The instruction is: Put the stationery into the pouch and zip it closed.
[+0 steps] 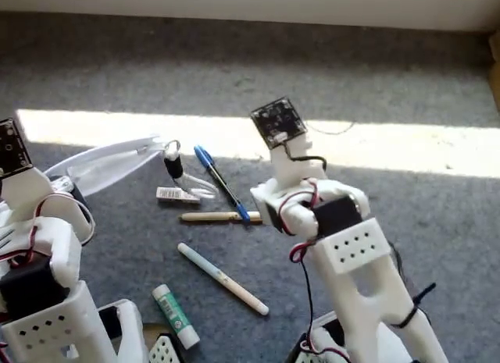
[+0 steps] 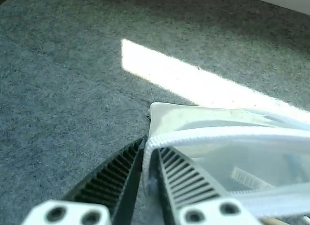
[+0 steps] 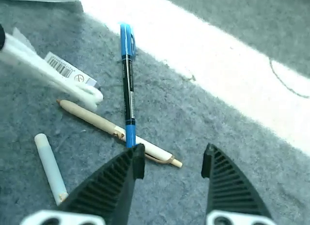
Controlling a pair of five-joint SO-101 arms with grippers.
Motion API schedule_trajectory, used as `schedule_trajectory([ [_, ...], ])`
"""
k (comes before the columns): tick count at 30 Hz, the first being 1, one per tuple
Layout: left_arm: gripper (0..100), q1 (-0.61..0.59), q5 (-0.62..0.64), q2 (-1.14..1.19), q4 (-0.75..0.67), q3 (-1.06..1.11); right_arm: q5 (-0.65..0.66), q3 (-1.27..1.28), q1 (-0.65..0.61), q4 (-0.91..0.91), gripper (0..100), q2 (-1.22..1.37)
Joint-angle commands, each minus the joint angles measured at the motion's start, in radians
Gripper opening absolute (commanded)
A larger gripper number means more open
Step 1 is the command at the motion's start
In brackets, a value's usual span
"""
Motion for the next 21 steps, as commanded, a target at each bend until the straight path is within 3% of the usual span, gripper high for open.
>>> schedule_trajectory([
  [1,1,-0.013,0.008,0.004,-0.006,-0.015,-0.011,-0.133,-0.053,-0.074,18.5,0.139],
  [9,1,-0.013,0.008,0.004,-0.005,-0.013,-0.011,-0.344,-0.137,-0.165,18.5,0.466],
  [21,1,-0.013,0.006,0.004,-0.006,-0.013,-0.005,-0.633,-0.183,-0.159,18.5,0.84],
])
